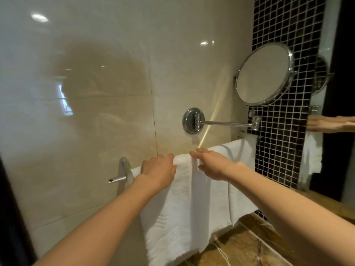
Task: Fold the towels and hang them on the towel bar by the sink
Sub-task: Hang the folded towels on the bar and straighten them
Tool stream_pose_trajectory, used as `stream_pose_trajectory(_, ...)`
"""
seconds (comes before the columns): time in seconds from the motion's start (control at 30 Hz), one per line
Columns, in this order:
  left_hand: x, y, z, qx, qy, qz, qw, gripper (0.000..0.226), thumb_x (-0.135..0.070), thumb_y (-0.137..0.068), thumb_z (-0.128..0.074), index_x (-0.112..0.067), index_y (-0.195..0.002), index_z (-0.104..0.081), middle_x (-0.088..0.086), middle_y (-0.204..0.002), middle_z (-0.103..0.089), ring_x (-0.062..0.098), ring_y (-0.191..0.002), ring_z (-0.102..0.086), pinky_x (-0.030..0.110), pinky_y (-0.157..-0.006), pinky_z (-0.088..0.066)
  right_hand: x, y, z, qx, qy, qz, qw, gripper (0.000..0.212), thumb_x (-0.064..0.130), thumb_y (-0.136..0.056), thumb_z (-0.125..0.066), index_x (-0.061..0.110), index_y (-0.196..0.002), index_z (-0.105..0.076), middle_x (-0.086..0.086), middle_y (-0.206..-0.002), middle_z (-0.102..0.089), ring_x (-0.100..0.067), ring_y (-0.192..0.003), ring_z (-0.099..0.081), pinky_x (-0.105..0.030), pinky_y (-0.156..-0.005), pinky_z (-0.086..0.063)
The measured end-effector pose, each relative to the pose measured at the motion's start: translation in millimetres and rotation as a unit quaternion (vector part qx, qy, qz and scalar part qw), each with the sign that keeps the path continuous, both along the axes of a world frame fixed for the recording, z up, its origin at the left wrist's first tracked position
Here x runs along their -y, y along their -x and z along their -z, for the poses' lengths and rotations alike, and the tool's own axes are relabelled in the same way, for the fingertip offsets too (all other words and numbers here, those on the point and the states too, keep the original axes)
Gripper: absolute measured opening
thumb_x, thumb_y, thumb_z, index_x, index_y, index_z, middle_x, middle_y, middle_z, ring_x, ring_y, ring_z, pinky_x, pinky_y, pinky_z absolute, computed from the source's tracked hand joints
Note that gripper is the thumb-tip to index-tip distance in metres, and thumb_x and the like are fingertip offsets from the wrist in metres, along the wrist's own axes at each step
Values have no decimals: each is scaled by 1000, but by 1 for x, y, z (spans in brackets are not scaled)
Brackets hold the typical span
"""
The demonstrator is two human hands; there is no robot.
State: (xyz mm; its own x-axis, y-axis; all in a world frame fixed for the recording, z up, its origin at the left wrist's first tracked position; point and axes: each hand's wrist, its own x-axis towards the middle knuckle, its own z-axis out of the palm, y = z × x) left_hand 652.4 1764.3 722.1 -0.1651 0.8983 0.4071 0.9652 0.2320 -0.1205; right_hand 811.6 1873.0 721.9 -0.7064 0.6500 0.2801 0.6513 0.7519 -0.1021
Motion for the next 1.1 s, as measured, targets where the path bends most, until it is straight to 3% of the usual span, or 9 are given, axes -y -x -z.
stream_pose_trajectory(0.77,5,-2,-2,-3,35,-29,999,32,-36,-97,-35,-16,-120,-46,12,-117,-55,34,-104,-54,42,-81,-39,-16,-16,2,-29,19,2,999,52,10,-92,-50,20,-141,-40,-10,-146,-39,-31,-129,-42,-38,-105,-36)
stream_pose_trajectory(0.87,-5,-16,-2,11,14,5,1000,43,-38,-92,-40,-19,-130,-40,12,-120,-52,33,-108,-51,42,-81,-37,-14,-15,-4,-39,29,-6,999,53,13,-90,-51,19,-142,-41,-10,-148,-40,-30,-132,-42,-37,-106,-37)
stream_pose_trajectory(0.97,-23,-35,0,11,18,39,999,54,-41,-95,-38,-27,-146,-24,12,-132,-45,34,-118,-46,46,-91,-36,-16,-21,-8,-63,21,12,998,61,14,-90,-51,21,-148,-32,-8,-151,-37,-28,-138,-35,-35,-111,-30)
stream_pose_trajectory(1.1,-42,-49,4,-15,43,21,999,50,-42,-100,-28,-32,-148,-18,11,-135,-44,35,-118,-46,48,-93,-36,-25,-37,-6,-28,27,54,998,56,13,-89,-51,18,-143,-35,-16,-141,-39,-34,-133,-35,-42,-109,-34)
